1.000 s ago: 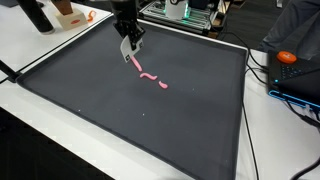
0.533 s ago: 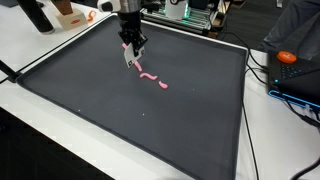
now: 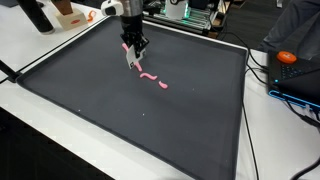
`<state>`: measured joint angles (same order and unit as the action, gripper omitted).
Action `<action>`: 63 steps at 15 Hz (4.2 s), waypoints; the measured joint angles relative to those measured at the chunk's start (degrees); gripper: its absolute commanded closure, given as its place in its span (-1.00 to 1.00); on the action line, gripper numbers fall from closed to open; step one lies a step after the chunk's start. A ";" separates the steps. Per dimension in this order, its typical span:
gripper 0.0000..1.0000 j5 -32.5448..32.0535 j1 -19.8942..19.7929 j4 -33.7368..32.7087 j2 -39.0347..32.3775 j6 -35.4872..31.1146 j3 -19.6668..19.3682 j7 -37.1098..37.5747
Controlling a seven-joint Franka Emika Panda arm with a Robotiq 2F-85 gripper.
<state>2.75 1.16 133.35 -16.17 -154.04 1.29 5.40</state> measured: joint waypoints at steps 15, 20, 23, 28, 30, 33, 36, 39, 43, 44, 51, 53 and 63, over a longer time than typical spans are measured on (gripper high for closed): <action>0.98 -7.70 4.19 -9.84 -5.39 6.34 -3.19 7.03; 0.98 -5.08 3.11 -10.59 -5.65 7.87 -2.95 5.82; 0.98 -0.42 1.03 -10.40 -5.58 7.77 -1.73 1.48; 0.98 7.47 -3.09 -8.79 -5.21 5.64 0.79 -6.43; 0.98 9.93 -4.22 -7.74 -4.85 4.29 1.70 -8.69; 0.98 12.56 -5.36 -6.40 -4.27 3.13 2.64 -10.94; 0.98 13.55 -5.74 -5.60 -3.79 3.09 2.80 -11.11; 0.98 13.56 -5.74 -4.59 -3.15 3.04 2.74 -11.05; 0.98 13.56 -5.73 -3.08 -2.19 2.99 2.66 -11.05; 0.98 13.55 -5.71 -2.75 -1.95 2.99 2.63 -11.05; 0.98 13.54 -5.59 -2.33 -1.64 2.96 2.60 -9.94; 0.98 13.26 -5.37 -2.38 -1.65 2.97 2.45 -8.83; 0.98 9.01 -3.10 -4.02 -2.43 2.93 1.16 -3.89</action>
<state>11.76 -1.94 129.33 -18.60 -151.11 2.45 1.51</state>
